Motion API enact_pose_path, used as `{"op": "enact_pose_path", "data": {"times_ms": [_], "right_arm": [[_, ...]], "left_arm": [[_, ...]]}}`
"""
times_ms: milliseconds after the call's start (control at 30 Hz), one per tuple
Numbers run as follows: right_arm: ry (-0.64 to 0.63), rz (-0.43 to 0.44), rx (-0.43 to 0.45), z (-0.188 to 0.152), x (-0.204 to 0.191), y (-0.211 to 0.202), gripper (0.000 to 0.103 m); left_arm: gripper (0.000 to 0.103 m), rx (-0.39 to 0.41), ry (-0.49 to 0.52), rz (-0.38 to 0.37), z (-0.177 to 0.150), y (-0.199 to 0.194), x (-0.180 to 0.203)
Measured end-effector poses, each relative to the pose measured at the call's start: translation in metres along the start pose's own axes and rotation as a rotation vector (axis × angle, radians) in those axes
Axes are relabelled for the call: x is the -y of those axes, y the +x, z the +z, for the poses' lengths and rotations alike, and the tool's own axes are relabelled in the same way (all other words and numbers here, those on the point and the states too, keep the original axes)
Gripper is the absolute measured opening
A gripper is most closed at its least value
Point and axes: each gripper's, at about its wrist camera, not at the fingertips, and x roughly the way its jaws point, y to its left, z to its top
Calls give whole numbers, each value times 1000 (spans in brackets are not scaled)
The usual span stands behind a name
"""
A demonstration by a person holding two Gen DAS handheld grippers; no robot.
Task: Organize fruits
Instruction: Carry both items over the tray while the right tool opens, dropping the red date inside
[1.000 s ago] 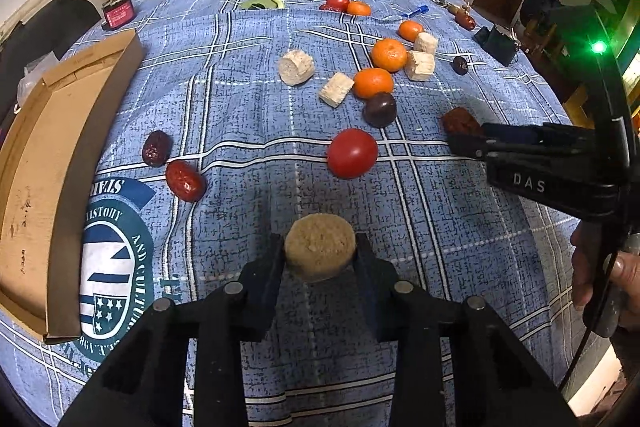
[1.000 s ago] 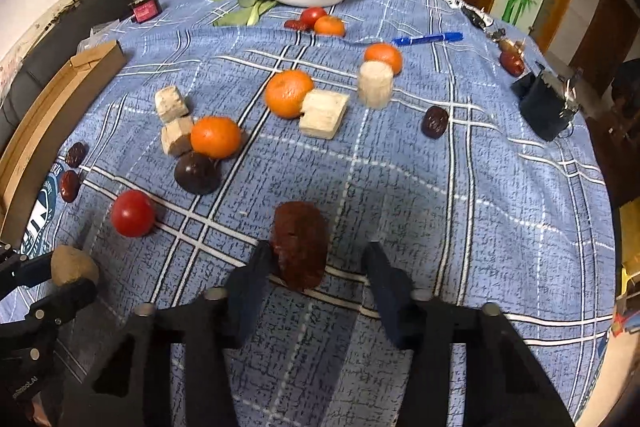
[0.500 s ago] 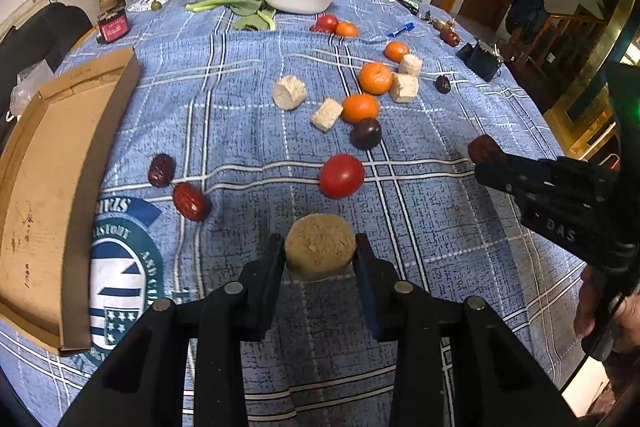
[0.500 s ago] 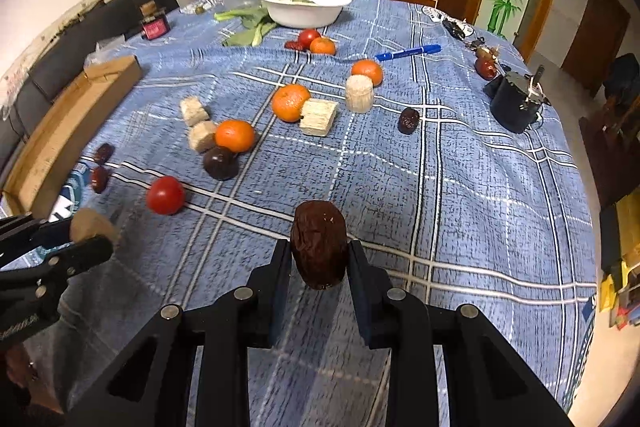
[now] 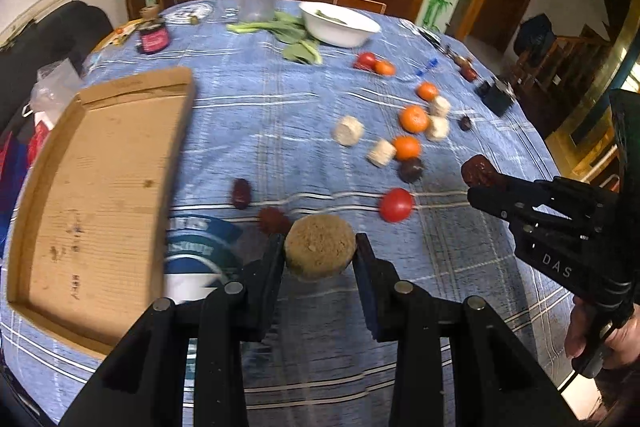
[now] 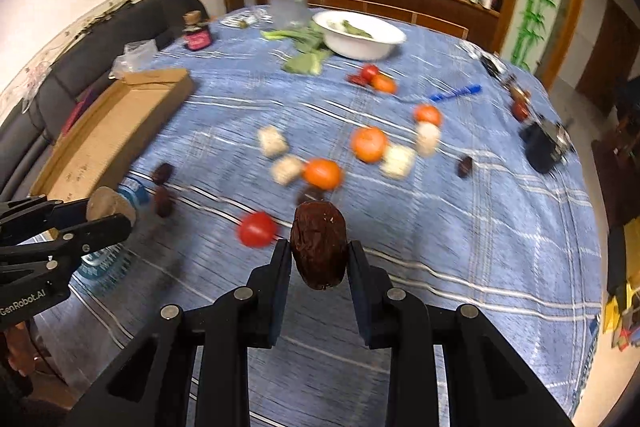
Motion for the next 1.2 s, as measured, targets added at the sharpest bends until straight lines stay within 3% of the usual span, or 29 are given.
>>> {"op": "enact_pose_path", "data": {"times_ms": [300, 667, 867, 1200], "right_arm": [[-82, 92, 13, 48, -70, 18, 30], [-172, 172, 1, 99, -141, 58, 31], [-193, 239, -25, 129, -169, 87, 31], [-340, 328, -66, 168, -244, 153, 31]], "left_arm": [[34, 47, -98, 89, 14, -26, -79], [34, 42, -205, 205, 29, -26, -169], [34, 24, -260, 259, 37, -14, -207], [34, -3, -374, 317, 30, 6, -250]]}}
